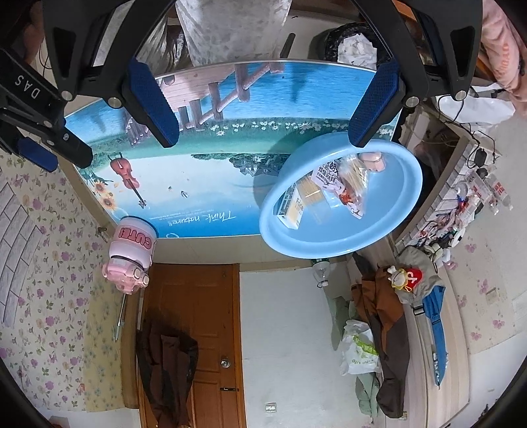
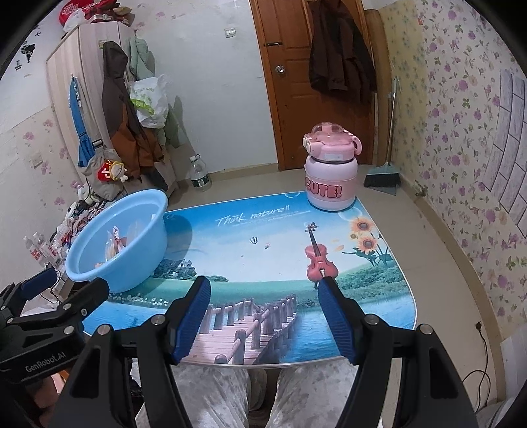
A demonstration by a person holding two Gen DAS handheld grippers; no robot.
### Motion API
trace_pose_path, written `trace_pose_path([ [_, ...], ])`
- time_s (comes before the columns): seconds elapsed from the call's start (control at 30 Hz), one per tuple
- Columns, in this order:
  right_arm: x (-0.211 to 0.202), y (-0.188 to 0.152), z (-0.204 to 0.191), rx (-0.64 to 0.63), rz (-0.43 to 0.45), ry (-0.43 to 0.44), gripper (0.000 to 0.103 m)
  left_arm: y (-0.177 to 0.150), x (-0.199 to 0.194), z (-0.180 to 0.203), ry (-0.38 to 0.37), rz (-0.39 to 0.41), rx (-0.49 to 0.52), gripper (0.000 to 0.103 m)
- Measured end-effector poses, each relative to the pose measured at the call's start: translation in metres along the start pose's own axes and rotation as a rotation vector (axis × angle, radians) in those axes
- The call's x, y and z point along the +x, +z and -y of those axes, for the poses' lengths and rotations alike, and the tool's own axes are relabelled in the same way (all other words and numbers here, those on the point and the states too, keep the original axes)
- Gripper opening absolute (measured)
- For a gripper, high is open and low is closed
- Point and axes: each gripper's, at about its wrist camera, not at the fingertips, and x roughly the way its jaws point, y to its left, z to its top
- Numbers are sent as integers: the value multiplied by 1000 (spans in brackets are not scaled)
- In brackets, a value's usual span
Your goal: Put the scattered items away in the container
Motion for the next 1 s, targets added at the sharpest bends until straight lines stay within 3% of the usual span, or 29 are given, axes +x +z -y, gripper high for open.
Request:
trace_pose_path([
  [1.0,7,-2,-3,-17,-16,-7,70,2,0,3,-21,2,8,103],
])
